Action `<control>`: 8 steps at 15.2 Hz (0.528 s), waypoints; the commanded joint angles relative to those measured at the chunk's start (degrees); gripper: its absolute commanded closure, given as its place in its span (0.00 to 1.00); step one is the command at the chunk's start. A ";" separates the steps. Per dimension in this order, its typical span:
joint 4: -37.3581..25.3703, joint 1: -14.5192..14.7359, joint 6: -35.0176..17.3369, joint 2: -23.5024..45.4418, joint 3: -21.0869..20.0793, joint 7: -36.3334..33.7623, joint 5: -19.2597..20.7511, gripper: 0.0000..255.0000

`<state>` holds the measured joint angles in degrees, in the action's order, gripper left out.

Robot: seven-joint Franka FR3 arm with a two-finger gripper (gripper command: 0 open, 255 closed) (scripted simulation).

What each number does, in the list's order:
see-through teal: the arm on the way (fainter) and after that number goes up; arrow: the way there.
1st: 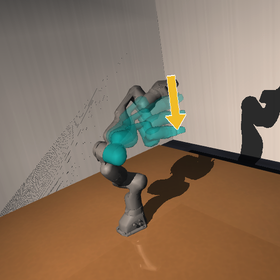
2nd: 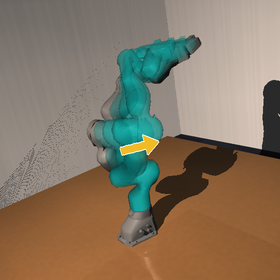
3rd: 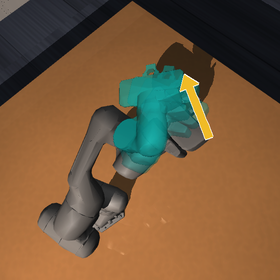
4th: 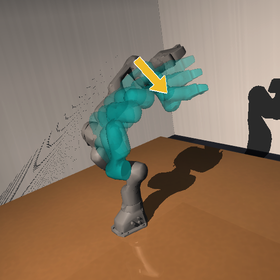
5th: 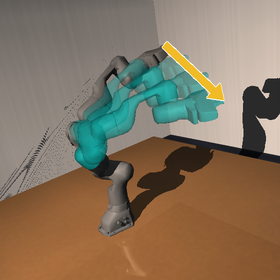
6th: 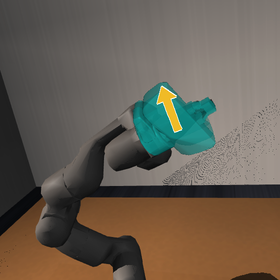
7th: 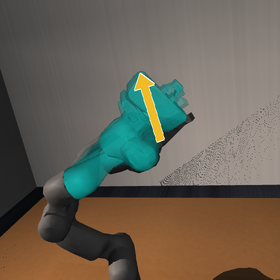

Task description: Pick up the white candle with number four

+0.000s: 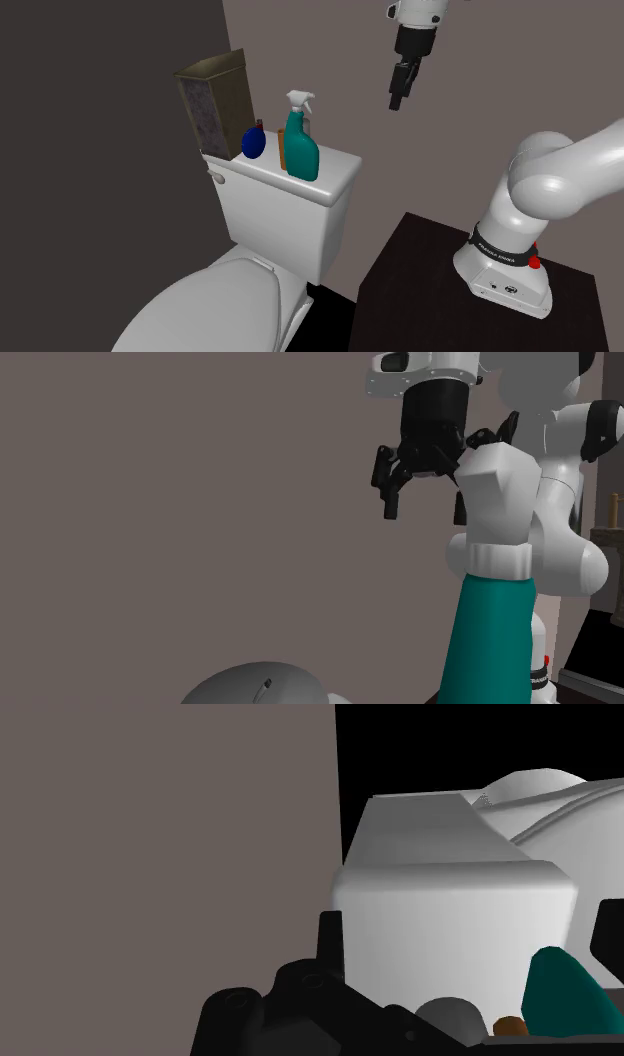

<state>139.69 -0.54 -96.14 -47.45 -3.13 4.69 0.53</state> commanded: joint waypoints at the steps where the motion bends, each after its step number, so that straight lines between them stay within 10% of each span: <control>1: 0.00 0.00 0.00 0.00 0.00 0.00 0.00 0.00; 8: -12.29 3.32 -3.55 19.81 2.72 12.50 1.14 0.00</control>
<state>129.19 2.24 -98.95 -30.78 -0.63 15.37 1.62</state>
